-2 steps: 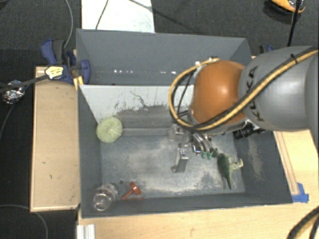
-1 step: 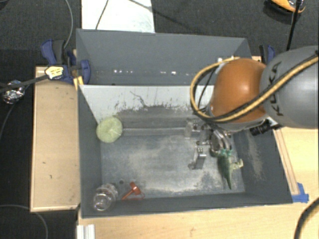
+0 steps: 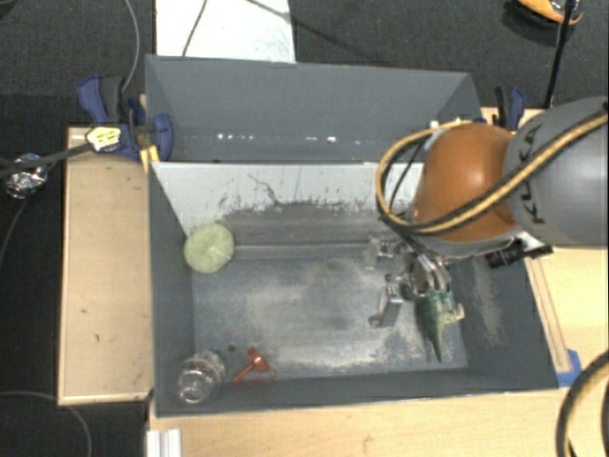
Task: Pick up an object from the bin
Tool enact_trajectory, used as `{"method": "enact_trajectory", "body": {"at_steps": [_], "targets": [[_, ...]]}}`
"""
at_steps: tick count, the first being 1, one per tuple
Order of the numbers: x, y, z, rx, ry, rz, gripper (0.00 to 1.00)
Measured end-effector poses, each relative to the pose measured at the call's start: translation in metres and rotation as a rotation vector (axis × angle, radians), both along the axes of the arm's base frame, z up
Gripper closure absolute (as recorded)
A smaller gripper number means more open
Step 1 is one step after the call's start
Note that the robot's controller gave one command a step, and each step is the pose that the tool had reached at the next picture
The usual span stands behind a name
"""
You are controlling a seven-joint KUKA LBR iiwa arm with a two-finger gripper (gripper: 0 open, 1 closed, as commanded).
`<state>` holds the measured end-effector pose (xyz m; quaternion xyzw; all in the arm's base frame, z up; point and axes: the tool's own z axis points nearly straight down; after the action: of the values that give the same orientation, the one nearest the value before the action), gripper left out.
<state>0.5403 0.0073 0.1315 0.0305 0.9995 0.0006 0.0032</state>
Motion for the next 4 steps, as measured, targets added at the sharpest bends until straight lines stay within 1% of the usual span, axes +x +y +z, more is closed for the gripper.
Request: {"method": "enact_trajectory", "body": {"at_steps": [1, 2, 3, 4], "targets": [[-0.027, -0.015, -0.022, 0.001, 0.001, 0.023, 0.0], [-0.032, -0.025, -0.032, 0.002, 0.003, 0.042, 0.0], [-0.043, -0.057, -0.05, 0.002, -0.001, -0.049, 0.0], [-0.018, -0.102, -0.058, 0.002, 0.002, -0.002, 0.0]]}}
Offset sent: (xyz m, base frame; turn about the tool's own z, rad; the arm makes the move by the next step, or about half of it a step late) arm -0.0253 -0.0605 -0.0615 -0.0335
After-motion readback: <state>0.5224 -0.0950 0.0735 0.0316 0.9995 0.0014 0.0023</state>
